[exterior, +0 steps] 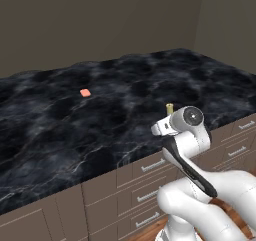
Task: Pick the candle and jar from the dining table and place them in the open cabinet. Close the cabinet after placing the objects.
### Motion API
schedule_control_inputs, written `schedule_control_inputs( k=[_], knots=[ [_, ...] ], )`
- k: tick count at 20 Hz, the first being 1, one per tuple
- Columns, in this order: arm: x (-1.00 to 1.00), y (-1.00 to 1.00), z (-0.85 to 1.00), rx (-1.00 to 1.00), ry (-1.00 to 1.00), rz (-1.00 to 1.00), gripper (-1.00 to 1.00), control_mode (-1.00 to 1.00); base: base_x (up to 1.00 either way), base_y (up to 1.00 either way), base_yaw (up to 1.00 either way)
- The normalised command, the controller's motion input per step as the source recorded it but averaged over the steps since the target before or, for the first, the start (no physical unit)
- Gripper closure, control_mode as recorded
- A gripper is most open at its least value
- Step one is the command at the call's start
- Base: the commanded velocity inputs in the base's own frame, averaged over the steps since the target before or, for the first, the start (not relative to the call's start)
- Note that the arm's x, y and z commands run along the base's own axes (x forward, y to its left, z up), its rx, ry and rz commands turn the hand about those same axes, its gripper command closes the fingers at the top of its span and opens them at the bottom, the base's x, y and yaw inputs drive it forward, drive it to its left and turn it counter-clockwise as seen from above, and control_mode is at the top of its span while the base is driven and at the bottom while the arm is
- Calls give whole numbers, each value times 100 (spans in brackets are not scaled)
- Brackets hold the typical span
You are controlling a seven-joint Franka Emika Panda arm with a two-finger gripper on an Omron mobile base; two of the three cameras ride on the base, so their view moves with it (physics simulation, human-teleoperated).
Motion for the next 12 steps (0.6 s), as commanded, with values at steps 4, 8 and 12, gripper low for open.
schedule_control_inputs(
  k=[4,8,12],
  knots=[
    [-27,13,0,7,0,4,100,-100,0,0,0],
    [-10,31,0,0,1,6,100,-100,0,0,0],
    [0,46,0,0,1,3,100,-100,0,0,0]
  ],
)
